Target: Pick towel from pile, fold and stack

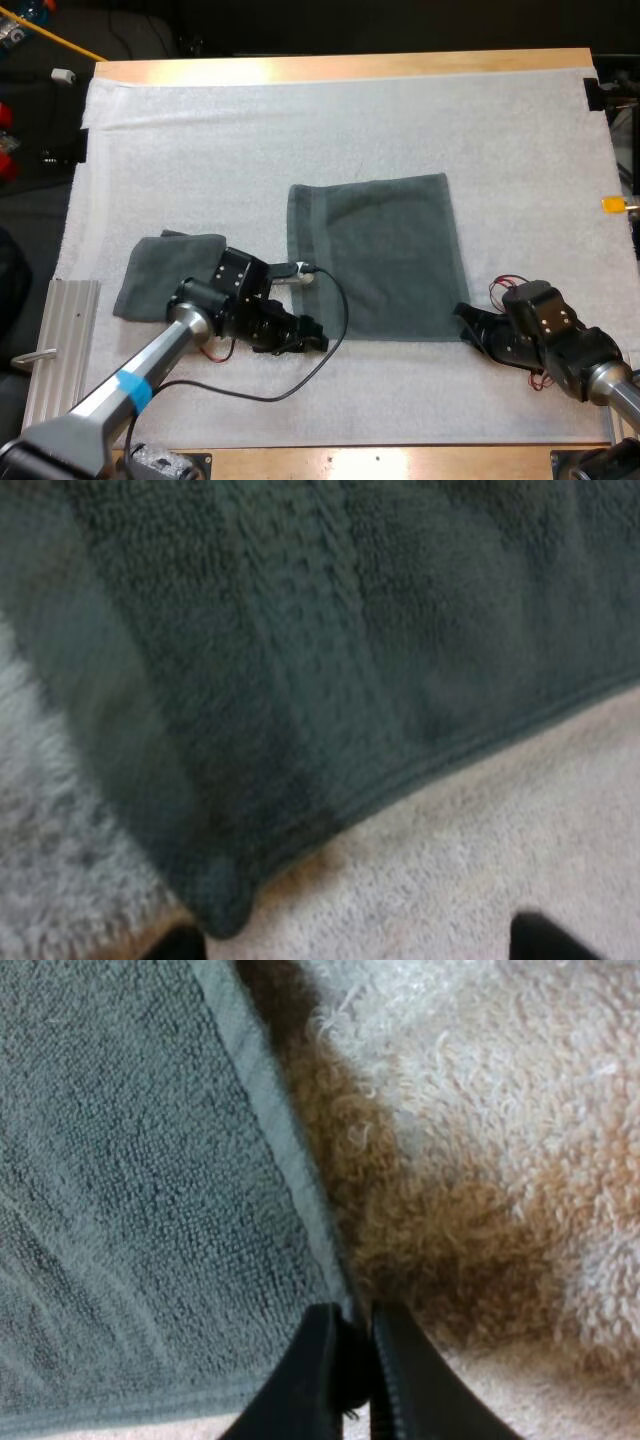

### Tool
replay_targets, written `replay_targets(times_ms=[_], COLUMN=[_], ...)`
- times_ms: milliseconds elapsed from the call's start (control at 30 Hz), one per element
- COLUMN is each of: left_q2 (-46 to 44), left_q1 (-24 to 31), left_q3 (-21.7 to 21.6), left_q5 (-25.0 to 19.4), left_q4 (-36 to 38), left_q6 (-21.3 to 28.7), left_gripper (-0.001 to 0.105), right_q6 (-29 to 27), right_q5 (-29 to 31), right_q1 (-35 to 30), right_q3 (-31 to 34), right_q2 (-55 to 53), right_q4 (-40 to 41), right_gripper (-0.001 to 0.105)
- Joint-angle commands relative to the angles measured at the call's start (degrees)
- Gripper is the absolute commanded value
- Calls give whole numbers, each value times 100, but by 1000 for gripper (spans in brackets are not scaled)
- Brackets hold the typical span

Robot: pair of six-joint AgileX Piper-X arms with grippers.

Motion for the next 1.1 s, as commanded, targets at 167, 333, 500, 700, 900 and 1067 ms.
replay_targets(times_ms=[167,333,500,700,900,1067], left_q2=[407,449,449,449,449,135], left_q1=[-21,-21,-21,-21,-21,-133], left_q3=[-18,-18,-18,-18,-18,-18], left_q5=[119,-174,-458,-458,-377,-391], left_q4=[-352,-360,-410,-579,-475,221], left_q6=[-372,-509,-509,-509,-469,85], left_gripper=[59,48,31,20,0,0], right_q6=[-67,-67,-67,-67,-447,-846], right_q5=[39,39,39,39,33,-3], right_q1=[-10,-10,-10,-10,-10,-10], right_q3=[-2,-2,-2,-2,-29,-343], right_q2=[-36,-36,-36,-36,-36,-298], right_q4=[56,56,56,56,56,755], right_gripper=[0,0,0,0,0,0])
